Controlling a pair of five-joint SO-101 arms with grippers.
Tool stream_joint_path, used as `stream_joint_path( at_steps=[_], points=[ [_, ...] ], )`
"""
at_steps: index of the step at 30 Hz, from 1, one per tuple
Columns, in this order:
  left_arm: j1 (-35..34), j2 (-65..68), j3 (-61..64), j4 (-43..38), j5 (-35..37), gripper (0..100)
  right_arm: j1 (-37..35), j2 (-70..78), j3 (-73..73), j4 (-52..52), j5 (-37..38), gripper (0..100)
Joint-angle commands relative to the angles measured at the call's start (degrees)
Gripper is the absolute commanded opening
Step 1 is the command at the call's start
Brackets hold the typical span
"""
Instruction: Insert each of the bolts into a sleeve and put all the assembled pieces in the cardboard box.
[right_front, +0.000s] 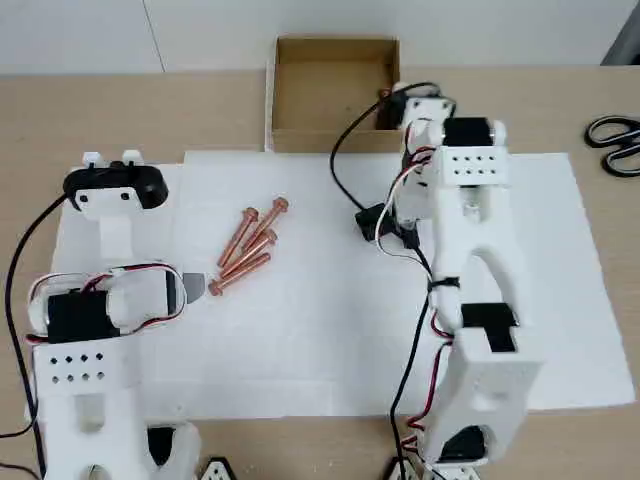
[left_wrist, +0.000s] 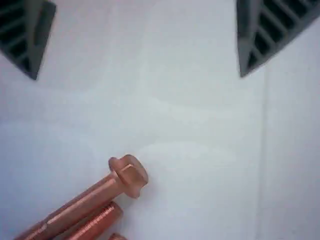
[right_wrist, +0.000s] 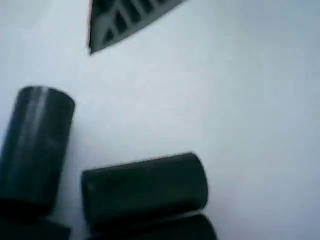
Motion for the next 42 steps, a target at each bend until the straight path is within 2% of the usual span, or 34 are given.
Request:
stream_joint_path(
  at_steps=[1, 21, 42],
  points=[
    [-0.3, -0.4, -0.2, -0.1, -0.4, 25, -0.7, 2.1, -0.2, 0.7, 1.6, 21.0],
    [-0.3, -0.6, 1.7, -1.3, -0.3, 24, -2.9, 12.0, -4.4, -5.2, 2.0, 19.4],
    [-0.3, -0.6, 1.7, -1.4, -0.3, 24, -2.8, 12.4, -4.4, -10.4, 4.5, 19.4]
  ],
)
